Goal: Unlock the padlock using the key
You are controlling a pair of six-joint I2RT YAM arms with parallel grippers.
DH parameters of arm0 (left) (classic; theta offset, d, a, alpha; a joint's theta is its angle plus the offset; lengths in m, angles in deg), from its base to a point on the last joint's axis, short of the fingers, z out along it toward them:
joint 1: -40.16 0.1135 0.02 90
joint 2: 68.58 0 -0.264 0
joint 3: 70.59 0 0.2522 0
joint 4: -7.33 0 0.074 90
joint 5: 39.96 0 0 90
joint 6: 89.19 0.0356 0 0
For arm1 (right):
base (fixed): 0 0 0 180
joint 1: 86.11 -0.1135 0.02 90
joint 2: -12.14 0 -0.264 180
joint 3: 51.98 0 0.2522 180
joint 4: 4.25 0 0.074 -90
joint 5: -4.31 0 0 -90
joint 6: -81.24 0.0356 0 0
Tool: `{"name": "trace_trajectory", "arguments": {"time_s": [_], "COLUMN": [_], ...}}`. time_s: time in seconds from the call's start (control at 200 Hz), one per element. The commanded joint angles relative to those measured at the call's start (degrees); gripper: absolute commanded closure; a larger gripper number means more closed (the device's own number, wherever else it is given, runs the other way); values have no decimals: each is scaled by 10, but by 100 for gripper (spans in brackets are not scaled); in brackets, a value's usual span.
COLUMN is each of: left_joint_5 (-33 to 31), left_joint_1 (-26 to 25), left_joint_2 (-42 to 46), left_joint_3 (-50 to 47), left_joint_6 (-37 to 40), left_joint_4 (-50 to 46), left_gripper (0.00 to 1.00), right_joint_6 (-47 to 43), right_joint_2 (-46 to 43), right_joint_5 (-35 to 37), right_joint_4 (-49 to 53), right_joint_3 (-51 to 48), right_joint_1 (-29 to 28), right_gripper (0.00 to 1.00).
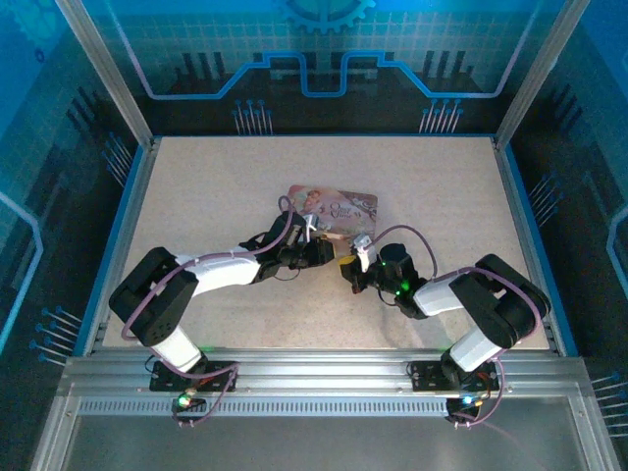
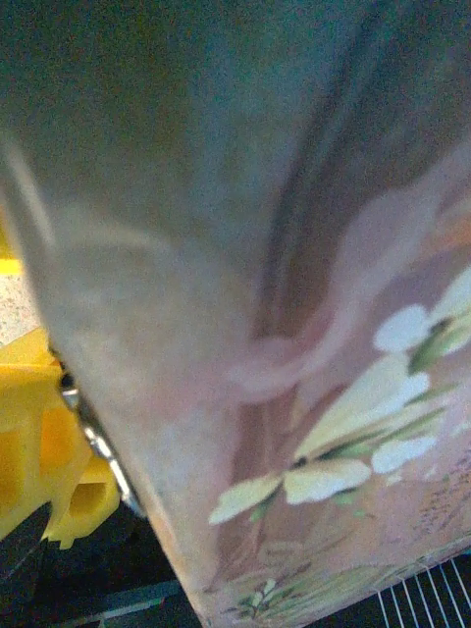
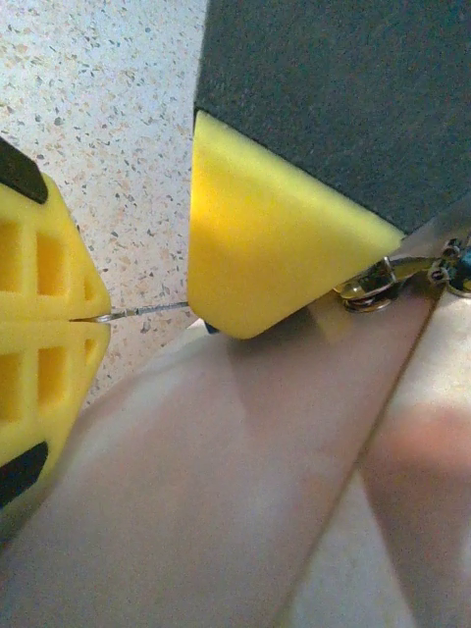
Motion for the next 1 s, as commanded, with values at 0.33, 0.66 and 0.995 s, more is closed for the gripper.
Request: {"name": "trace_trajectory", "arguments": {"time_s": [0.33,0.66,0.995], "left_joint_5": [15,19,20], "left_joint_1": [-4,-4,-4], "left_joint_2": [24,23,23], "left_joint_3": [23,22,20], "left_joint_6": [-2,-3,-5], "left_joint_4": [9,12,16], "left_gripper": [77,77,77], "right_joint_6": [-6,-5,-6], "right_joint_2": [1,4,5], "right_joint_5": [-15,-11,-46], "right_joint_4": [-29,-28,-29], "right_joint_3": [-4,-1,6], "right_joint_1": [3,15,17], "right_gripper": [100,100,100]}}
